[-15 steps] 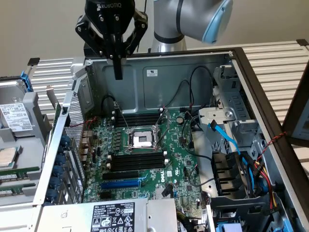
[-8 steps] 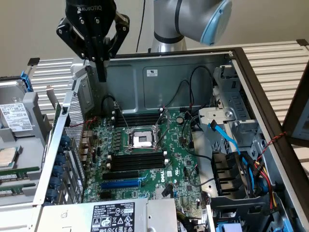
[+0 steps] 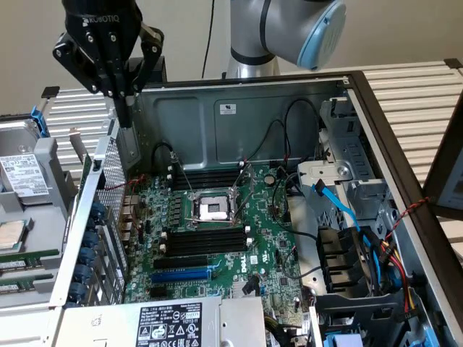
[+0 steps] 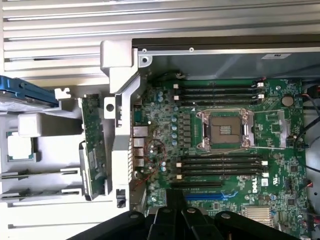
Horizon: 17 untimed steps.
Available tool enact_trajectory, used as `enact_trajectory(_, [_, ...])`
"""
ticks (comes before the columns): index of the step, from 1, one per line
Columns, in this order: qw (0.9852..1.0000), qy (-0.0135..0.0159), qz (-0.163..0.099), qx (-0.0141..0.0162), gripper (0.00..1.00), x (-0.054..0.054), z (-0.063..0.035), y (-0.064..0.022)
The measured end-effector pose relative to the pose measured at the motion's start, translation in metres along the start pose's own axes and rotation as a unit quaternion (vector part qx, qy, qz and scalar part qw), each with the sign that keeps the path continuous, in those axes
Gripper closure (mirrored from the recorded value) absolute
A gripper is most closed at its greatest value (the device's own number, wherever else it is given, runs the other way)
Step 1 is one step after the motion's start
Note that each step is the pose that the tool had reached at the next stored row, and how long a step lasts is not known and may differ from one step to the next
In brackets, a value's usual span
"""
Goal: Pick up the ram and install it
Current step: 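Reach for the ram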
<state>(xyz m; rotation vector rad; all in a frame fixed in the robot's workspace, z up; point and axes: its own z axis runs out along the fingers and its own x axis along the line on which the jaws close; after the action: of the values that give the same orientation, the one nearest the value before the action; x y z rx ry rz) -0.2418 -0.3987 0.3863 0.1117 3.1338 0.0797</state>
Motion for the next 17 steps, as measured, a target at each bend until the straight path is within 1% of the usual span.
enact_trajectory(8, [1.0000, 0.0013, 0.000, 0.0001, 0.89, 0.037, 0.0038, -0.0027])
enact_trajectory(17, [1.0000, 0.0017, 0.000, 0.0001, 0.89, 0.077, 0.0090, -0.0057])
